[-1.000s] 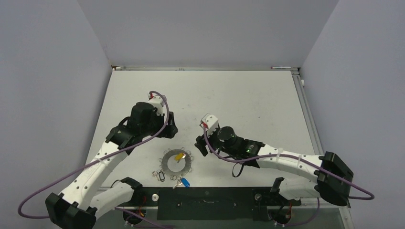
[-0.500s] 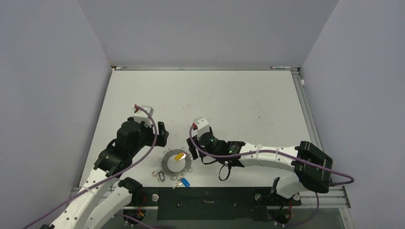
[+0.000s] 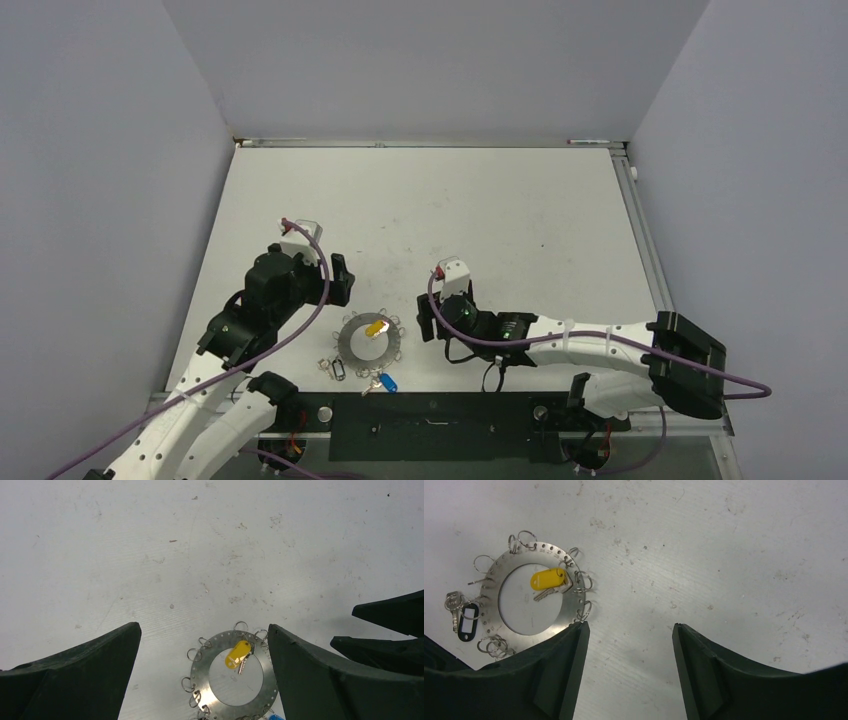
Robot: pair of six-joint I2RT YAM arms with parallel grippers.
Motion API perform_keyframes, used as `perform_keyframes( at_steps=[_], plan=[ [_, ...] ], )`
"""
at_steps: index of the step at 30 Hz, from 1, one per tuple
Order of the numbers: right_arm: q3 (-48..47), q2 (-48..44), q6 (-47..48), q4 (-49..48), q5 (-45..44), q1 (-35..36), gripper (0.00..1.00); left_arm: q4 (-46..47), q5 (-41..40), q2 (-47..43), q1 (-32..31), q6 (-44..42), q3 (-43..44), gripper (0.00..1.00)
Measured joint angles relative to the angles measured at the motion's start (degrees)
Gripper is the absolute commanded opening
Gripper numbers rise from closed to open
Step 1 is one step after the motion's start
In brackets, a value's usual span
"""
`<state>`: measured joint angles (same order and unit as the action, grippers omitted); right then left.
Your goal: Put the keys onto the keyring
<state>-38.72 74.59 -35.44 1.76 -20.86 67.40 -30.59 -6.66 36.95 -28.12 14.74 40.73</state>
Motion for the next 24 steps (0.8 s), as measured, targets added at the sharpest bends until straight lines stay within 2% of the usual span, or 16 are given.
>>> perform_keyframes(
  at_steps=[3,6,14,24],
  plan=[
    [1.7,-1.1,-0.2,0.5,-0.8,0.6,0.66,0.0,0.1,0.0,0.0,0.0,0.0,0.96],
    [3.1,-2.7,0.3,0.3,-2.4,0.9,0.74,0.2,0.3,-0.2,0.0,0.0,-0.3,0.96],
    [2.6,-9.0,4.7,-0.7,-11.1,0.9,0.88,0.5,0.4,-0.8,0.0,0.0,-0.8,0.96],
    [-5.6,-22.4,20.0,1.4,-28.2,0.9,0.9,0.5,-2.4,-2.0,0.0,-0.2,-0.9,0.96]
  ],
)
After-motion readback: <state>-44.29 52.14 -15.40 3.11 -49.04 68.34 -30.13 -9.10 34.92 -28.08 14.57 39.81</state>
